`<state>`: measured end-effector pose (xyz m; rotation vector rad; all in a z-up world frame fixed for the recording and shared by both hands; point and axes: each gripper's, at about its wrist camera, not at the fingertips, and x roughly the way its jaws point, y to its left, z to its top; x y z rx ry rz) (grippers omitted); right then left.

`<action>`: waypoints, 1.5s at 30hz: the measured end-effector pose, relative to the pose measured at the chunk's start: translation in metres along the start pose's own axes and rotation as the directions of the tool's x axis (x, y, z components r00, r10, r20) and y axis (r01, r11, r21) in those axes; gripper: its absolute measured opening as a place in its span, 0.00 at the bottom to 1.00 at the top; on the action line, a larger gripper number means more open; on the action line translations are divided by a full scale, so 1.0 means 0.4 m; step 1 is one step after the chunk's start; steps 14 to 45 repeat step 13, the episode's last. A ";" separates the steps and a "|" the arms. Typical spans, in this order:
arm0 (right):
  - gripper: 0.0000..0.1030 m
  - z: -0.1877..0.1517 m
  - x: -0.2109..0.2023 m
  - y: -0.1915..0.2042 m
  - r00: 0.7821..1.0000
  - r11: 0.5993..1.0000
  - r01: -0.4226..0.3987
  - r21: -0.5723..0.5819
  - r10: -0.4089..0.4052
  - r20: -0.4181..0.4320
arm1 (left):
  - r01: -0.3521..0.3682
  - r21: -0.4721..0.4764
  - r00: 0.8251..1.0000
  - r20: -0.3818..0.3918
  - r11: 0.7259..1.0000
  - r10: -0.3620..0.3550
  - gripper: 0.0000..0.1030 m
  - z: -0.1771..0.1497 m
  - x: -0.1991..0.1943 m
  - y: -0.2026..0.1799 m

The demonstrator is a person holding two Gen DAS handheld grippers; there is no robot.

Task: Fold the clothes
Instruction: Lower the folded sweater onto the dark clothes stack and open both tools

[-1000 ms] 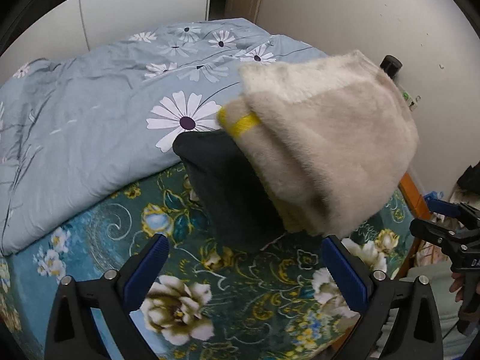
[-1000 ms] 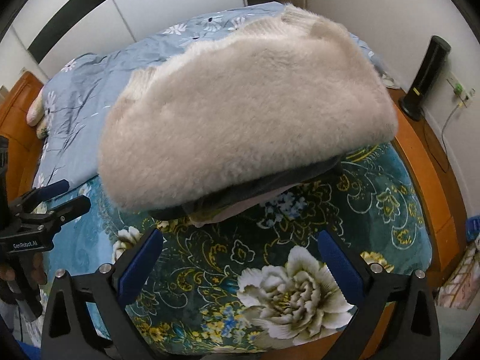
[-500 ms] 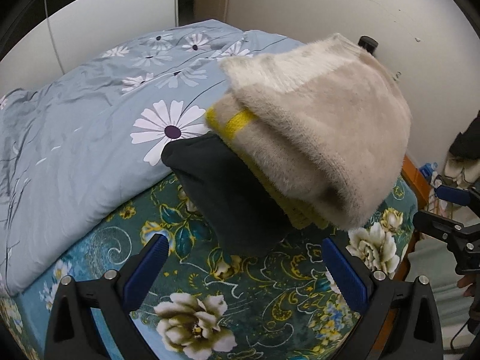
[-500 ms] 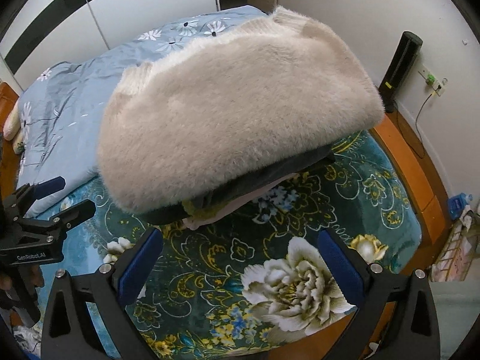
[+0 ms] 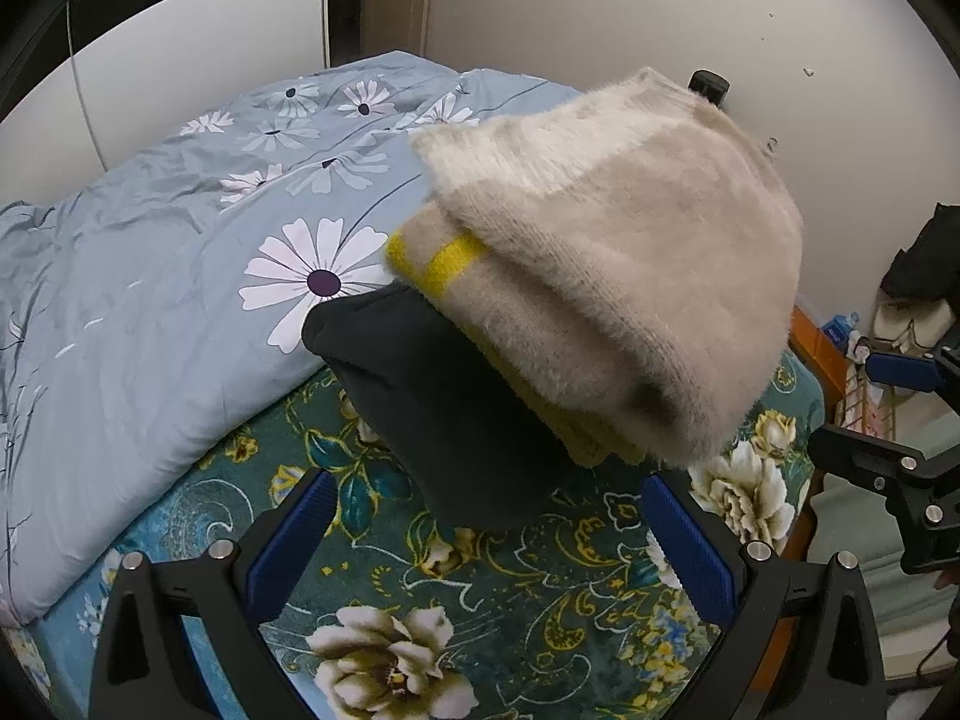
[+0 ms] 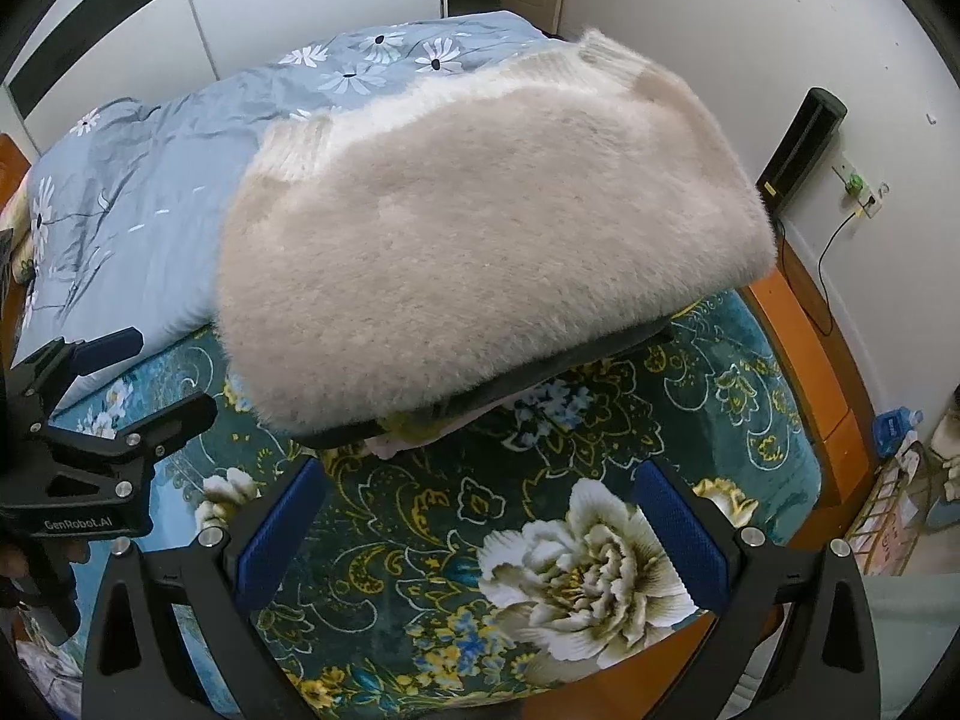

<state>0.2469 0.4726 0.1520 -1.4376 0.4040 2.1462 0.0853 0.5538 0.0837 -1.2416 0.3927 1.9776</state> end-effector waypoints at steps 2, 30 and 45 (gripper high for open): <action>1.00 -0.001 0.000 0.003 1.000 1.000 0.002 -0.003 -0.002 -0.002 | 0.000 -0.001 1.000 -0.004 1.000 0.000 1.00 -0.006 0.000 -0.002; 1.00 -0.017 -0.012 0.003 1.000 1.000 -0.014 -0.009 0.014 -0.005 | 0.000 -0.036 0.999 0.039 0.999 0.001 1.00 -0.022 -0.038 -0.014; 1.00 -0.017 -0.012 0.003 1.000 1.000 -0.014 -0.009 0.014 -0.005 | 0.000 -0.036 0.999 0.039 0.999 0.001 1.00 -0.022 -0.038 -0.014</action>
